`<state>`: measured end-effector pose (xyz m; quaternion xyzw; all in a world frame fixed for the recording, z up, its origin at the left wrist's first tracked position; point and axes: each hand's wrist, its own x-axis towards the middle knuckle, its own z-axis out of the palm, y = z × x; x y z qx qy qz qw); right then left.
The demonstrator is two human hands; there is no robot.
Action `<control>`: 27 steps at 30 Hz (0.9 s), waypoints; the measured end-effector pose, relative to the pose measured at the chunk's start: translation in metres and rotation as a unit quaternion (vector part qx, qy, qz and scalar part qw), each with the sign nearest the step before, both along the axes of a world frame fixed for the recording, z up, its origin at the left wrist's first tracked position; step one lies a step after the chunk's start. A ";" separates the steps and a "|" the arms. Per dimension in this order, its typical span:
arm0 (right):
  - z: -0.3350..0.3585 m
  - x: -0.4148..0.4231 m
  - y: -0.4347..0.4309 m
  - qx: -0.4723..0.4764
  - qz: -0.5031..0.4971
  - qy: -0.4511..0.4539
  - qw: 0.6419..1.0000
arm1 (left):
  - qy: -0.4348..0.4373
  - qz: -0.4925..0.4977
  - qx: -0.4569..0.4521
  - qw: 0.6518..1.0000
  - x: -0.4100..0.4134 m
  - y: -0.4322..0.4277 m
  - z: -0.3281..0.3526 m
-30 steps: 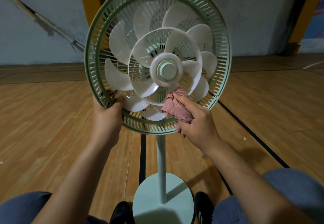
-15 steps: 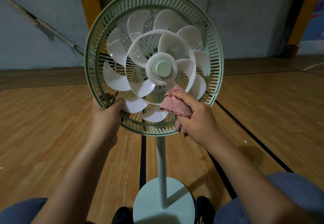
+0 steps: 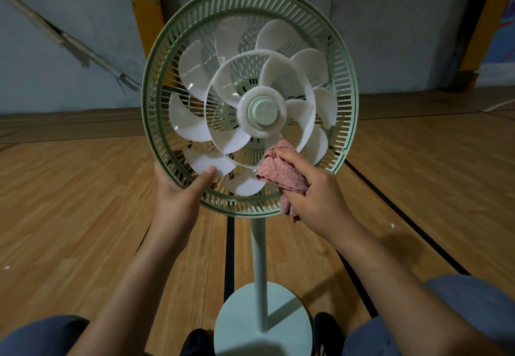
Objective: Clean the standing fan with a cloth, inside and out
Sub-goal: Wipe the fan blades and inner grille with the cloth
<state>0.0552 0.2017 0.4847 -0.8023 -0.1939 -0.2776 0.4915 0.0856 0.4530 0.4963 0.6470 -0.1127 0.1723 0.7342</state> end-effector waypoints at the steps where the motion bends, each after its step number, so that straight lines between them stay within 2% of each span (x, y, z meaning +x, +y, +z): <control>1: 0.000 -0.001 0.001 -0.005 -0.003 -0.002 1.000 | -0.001 0.006 0.000 1.000 0.000 0.000 0.000; 8: 0.003 -0.009 0.022 -0.091 0.006 -0.031 0.995 | 0.025 0.067 -0.036 0.997 0.001 -0.003 0.007; 13: 0.005 -0.005 0.028 -0.029 0.020 0.025 0.999 | 0.005 -0.034 0.041 0.999 0.004 0.008 -0.001; 15: 0.007 -0.004 0.035 -0.026 0.024 0.025 0.999 | 0.009 -0.055 0.046 0.997 0.007 0.008 -0.004; 22: 0.016 -0.002 0.049 -0.006 0.019 0.050 0.999 | 0.009 -0.028 -0.009 1.000 0.011 0.003 -0.009; 27: 0.022 -0.008 0.035 0.023 0.040 -0.013 0.999 | 0.017 -0.002 -0.031 0.999 0.012 0.004 -0.010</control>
